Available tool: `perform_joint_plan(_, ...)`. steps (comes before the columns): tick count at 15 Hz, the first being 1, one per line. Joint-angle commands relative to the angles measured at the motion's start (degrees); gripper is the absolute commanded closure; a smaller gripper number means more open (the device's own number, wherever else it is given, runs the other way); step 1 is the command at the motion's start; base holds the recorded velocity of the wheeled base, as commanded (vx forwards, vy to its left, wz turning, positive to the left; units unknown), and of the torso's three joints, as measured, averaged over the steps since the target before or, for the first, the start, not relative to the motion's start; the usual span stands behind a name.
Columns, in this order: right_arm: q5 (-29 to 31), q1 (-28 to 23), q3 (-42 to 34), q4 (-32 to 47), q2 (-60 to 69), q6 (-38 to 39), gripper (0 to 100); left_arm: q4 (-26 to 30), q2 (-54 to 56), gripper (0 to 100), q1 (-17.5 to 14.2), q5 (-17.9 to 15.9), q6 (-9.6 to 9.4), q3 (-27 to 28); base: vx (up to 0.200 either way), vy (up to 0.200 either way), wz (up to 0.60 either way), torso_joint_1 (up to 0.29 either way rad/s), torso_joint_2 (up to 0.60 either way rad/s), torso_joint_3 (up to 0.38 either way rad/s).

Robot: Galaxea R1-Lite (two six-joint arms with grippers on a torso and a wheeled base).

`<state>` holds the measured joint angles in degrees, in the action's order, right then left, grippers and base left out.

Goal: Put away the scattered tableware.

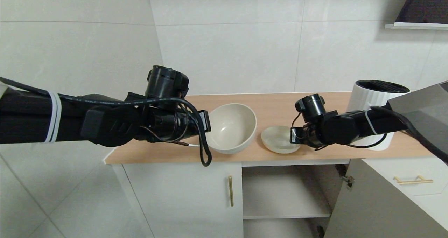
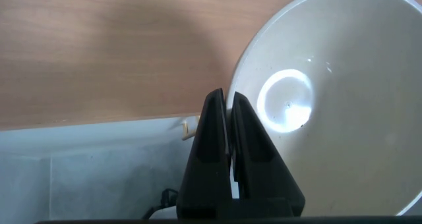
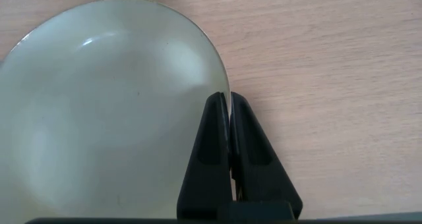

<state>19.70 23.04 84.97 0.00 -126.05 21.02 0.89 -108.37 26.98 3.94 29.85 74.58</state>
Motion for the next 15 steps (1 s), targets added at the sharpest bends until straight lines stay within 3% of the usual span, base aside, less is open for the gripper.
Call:
perform_joint_plan(1, -0.36, -0.01, -0.68, 0.26, 2.83, 0.17, 100, -0.01, 1.15, 100, 0.0, 0.02, 0.03, -0.14, 0.0, 0.0, 0.0, 0.0, 0.0, 0.0)
perform_joint_plan(5, -7.13, -0.19, -6.13, 1.93, 10.39, 0.17, 100, -1.33, 6.86, 100, 0.09, -0.51, 0.2, -4.8, 0.0, 0.0, 0.0, 0.0, 0.0, 0.0)
perform_joint_plan(10, -15.92, -0.98, -15.01, 7.21, 24.62, -1.15, 100, -10.56, 16.35, 100, 0.62, -3.76, -0.32, -16.4, 0.0, 0.0, 0.0, 0.0, 0.0, 0.0)
perform_joint_plan(13, -16.01, -0.72, -18.17, 11.43, 29.11, -2.12, 100, -11.35, 19.52, 100, 0.62, -4.11, -0.32, -20.09, 0.0, 0.0, 0.0, 0.0, 0.0, 0.0)
perform_joint_plan(15, -16.27, -0.72, -22.57, 11.25, 32.54, -2.12, 100, -11.35, 20.13, 100, 0.97, -4.03, -1.47, -24.57, 0.0, 0.0, 0.0, 0.0, 0.0, 0.0)
